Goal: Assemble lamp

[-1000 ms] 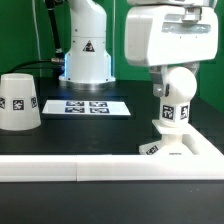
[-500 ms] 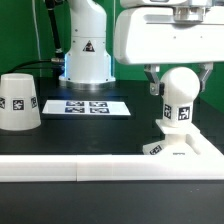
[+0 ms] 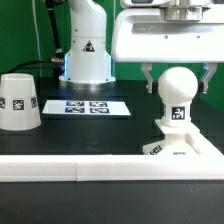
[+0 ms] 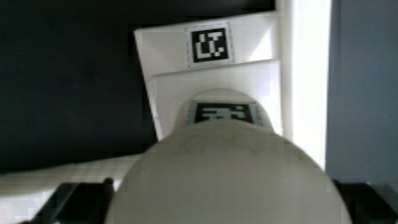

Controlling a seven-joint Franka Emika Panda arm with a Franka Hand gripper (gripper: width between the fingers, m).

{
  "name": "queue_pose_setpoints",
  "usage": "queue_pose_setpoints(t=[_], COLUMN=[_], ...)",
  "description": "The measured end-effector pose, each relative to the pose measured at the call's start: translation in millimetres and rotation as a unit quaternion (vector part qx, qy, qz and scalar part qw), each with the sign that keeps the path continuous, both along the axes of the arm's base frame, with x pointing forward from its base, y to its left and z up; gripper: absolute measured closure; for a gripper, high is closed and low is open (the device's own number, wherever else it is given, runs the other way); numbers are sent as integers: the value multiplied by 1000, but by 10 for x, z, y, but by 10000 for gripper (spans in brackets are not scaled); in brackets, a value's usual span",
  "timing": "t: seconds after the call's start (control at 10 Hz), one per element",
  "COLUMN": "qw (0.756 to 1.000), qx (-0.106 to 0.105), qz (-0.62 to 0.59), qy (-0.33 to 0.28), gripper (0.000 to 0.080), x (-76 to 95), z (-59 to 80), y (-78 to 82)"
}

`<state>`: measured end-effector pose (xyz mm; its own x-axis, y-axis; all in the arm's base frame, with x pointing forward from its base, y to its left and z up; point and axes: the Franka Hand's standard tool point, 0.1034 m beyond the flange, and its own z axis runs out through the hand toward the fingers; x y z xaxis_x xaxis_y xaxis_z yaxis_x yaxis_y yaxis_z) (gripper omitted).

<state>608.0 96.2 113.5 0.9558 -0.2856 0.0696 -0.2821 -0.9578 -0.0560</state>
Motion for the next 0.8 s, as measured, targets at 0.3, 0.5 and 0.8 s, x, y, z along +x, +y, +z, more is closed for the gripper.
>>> queue_pose_setpoints(t=[0.3,0.5,0.8], qw=[991,978,941], qx=[12,23,52], qz=[-131,-205,-332], qy=[13,26,47], gripper=[219,219,219], x=[-32,-47,-44], z=[-12,-8,-9], y=[26,38,29])
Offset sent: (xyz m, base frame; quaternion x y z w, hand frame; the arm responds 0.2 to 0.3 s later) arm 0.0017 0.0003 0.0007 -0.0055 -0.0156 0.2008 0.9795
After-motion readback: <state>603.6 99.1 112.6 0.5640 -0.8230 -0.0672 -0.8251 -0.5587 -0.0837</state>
